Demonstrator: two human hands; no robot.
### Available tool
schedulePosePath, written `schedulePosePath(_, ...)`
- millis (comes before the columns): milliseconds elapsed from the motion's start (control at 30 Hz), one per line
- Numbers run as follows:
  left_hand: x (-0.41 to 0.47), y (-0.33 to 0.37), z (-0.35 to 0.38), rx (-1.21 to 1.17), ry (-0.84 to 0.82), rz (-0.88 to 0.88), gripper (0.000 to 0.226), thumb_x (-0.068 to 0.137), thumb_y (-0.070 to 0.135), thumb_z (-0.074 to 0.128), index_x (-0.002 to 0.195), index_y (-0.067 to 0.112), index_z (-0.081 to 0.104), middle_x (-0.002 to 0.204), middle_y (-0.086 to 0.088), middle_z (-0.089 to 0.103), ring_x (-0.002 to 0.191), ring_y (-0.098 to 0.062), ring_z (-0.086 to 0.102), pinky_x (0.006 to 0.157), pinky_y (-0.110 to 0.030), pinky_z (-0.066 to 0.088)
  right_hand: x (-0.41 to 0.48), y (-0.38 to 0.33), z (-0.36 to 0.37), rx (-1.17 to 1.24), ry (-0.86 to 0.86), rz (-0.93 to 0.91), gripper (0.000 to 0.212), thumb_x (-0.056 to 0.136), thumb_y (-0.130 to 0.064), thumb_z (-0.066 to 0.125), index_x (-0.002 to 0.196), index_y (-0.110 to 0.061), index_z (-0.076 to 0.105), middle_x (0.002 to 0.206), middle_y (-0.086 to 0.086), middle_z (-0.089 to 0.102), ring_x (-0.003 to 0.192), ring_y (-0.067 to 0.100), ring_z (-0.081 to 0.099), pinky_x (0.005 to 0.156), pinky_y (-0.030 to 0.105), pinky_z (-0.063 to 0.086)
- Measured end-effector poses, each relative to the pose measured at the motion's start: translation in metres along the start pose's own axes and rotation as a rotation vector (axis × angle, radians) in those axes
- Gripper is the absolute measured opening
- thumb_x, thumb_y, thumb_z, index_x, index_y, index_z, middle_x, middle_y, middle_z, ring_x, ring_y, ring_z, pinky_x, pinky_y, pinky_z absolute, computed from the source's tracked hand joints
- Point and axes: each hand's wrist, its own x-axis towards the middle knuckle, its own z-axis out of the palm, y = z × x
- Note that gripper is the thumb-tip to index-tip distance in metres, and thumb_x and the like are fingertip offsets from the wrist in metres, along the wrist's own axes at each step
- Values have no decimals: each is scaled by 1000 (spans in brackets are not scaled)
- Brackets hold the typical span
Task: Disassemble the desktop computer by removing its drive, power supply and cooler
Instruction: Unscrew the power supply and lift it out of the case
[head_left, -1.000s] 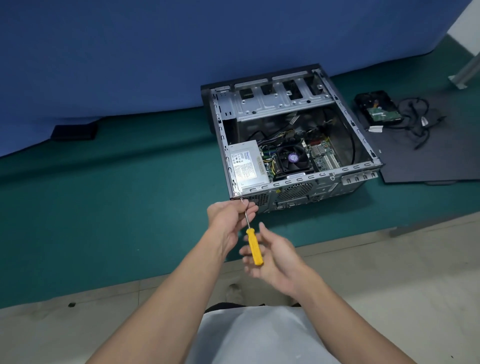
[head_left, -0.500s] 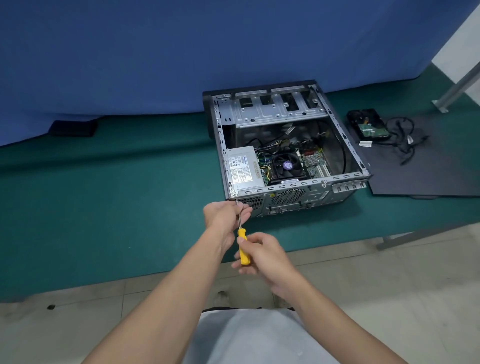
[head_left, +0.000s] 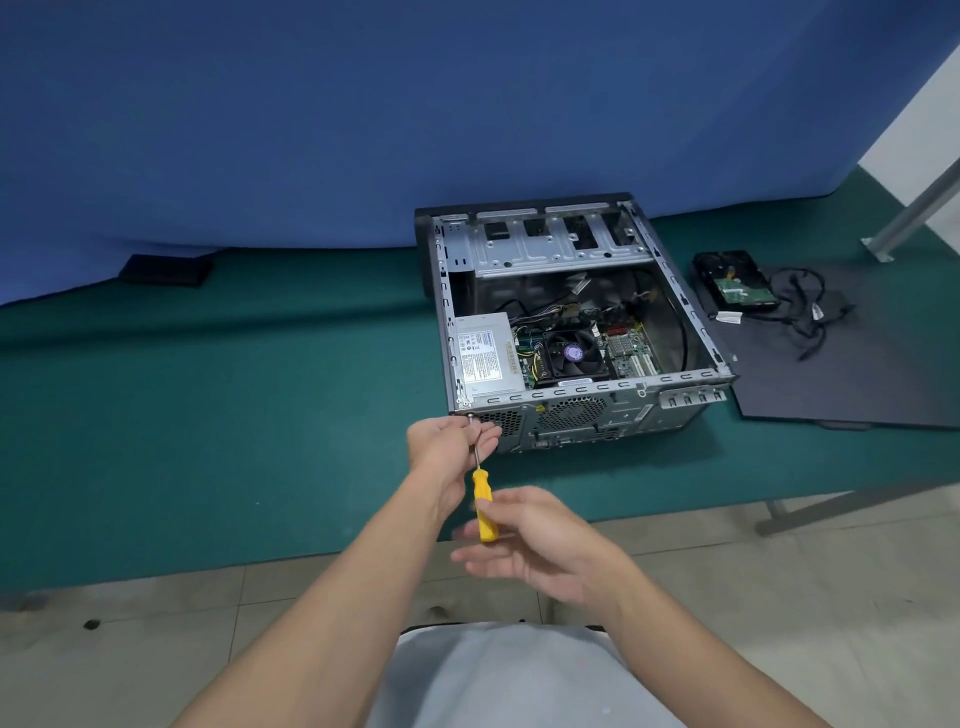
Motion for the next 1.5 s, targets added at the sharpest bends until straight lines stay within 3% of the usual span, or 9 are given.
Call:
schedulePosePath(133,-1,0,-3,-39,-39,-19,10,91,-15,53,97,-8,56,92,-28,68,81,-31,72,67,-30,61,3,4,1,-93,59,-73,4,95,1,51,98,3,53,78,18,65,62,25,68,56,26,54)
schedulePosePath(267,-1,-2,2,97,45,59,17,86,-16,61,89,-1,56,90,-22,68,78,-27,73,61,-25,60,9,13,5,-503,320,-187,9,89,-8,64,94,-6,57,71,9,70,65,24,71,72,40,59)
schedulePosePath(467,1,-2,1,-69,-39,-15,11,93,-17,48,92,-7,53,88,-28,67,75,-31,72,60,-28,60,-2,-3,-5,126,-70,19,7,97,4,47,97,7,53,84,25,63,71,33,69,60,30,58)
schedulePosePath(667,3,-7,3,95,48,79,21,84,-17,63,84,3,55,89,-21,69,79,-26,74,67,-28,60,6,10,3,-418,296,-149,11,89,-6,64,96,-3,57,92,14,68,68,21,73,72,30,59)
schedulePosePath(867,4,-7,3,-97,-22,1,12,92,-18,47,94,-8,54,87,-27,67,76,-31,73,63,-29,61,1,0,-10,181,-61,8,15,97,2,47,89,8,57,84,25,63,76,34,69,68,35,59)
schedulePosePath(1000,2,-7,0,-111,-26,-1,15,90,-16,53,104,-12,55,90,-28,68,74,-29,73,57,-25,59,2,5,-2,-200,155,-137,3,91,0,59,89,3,59,78,16,68,67,27,71,67,28,57)
schedulePosePath(1133,1,-8,6,-13,69,60,15,87,-17,58,94,-4,57,86,-22,68,74,-27,73,58,-24,59,4,8,1,-435,352,-189,17,84,-9,70,90,-9,54,85,12,70,63,21,71,74,35,57)
schedulePosePath(1333,2,-6,2,-130,-41,-26,10,94,-15,47,98,-13,56,90,-30,68,75,-32,72,61,-29,61,-1,-2,-8,68,-35,-7,7,96,3,49,94,5,54,84,22,63,73,32,69,65,32,59)
schedulePosePath(1500,1,-6,5,-14,66,35,14,85,-19,59,87,-5,57,87,-24,68,72,-28,73,59,-27,60,4,9,-1,-439,339,-176,17,85,-5,68,95,-5,55,86,11,67,66,22,72,79,37,58)
